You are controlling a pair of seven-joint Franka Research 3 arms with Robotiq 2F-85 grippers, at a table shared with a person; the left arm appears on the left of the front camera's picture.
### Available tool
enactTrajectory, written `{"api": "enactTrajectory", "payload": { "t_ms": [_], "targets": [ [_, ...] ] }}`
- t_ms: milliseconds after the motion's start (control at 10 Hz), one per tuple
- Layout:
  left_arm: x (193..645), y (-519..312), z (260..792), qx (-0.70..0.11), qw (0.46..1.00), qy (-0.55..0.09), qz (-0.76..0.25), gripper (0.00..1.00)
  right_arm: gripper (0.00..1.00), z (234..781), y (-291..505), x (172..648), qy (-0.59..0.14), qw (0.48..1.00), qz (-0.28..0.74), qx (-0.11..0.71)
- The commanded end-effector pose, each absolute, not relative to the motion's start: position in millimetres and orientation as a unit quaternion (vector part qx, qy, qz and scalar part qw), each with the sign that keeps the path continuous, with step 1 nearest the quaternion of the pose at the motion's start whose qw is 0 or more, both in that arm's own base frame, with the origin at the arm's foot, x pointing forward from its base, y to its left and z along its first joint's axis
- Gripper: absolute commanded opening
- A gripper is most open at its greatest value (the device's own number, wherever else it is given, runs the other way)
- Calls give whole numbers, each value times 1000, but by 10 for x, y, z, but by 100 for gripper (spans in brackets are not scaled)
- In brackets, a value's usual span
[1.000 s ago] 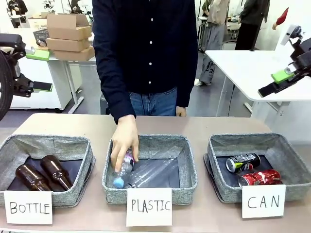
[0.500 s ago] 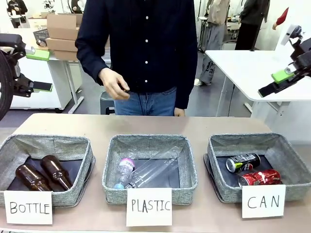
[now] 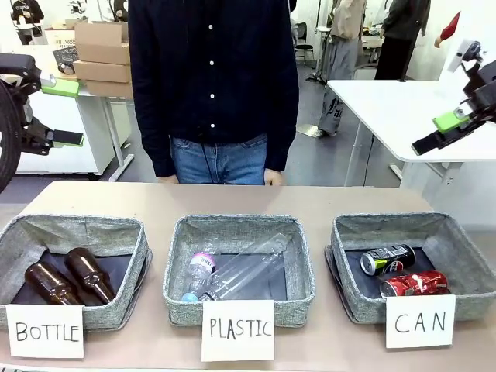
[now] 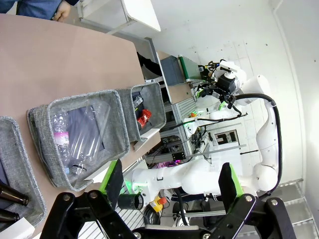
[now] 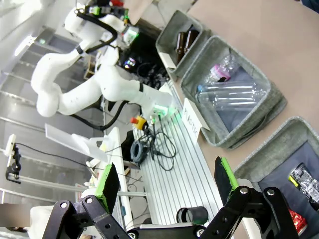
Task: Sort the can waste into the basket.
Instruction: Pick up the can waste from the table and place it in the right Fabric basket.
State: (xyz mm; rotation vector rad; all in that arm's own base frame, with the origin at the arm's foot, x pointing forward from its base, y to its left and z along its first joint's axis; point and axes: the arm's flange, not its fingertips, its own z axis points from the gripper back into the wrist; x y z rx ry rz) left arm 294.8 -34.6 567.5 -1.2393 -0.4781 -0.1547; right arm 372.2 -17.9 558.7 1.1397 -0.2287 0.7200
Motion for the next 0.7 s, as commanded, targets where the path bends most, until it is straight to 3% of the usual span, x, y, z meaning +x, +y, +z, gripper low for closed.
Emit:
{"api": "enactTrajectory", "payload": {
  "t_ms": [0, 600],
  "targets": [
    [2954, -341, 5691, -584, 777, -224, -75, 100, 100, 5578, -199, 3739, -116, 776, 343, 517],
    [2954, -341, 5691, -584, 777, -224, -75, 100, 100, 5578, -199, 3739, -116, 776, 343, 517]
  ]
}}
